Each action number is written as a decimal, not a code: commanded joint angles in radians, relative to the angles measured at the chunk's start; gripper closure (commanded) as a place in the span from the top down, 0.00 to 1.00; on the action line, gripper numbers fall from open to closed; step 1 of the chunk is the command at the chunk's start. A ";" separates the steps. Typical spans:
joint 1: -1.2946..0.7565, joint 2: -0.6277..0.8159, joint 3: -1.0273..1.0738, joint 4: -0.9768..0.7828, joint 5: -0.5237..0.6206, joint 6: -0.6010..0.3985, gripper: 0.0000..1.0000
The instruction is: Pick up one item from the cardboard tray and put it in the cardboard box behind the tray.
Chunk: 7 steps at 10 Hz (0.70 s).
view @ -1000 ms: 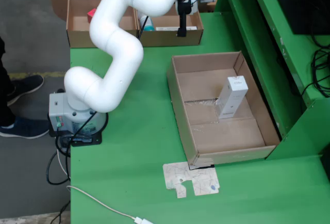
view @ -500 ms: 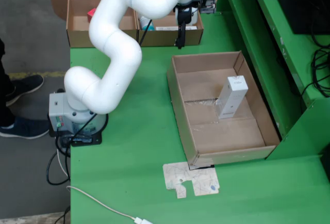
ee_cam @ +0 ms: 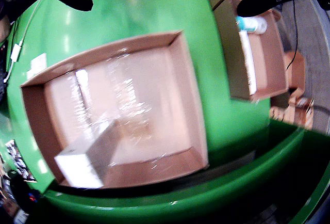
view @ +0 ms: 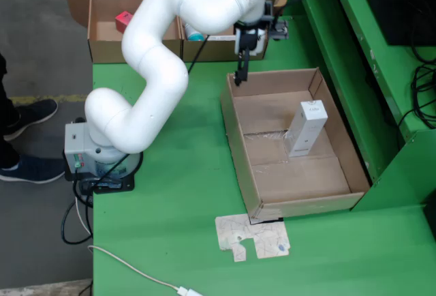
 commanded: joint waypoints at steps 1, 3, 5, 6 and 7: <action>-0.106 0.015 0.021 -0.060 -0.001 -0.104 1.00; -0.168 0.014 0.021 -0.103 -0.010 -0.201 1.00; -0.168 0.014 0.021 -0.103 -0.010 -0.201 1.00; -0.230 -0.008 0.021 -0.093 -0.033 -0.296 1.00; -0.230 -0.008 0.021 -0.093 -0.033 -0.296 1.00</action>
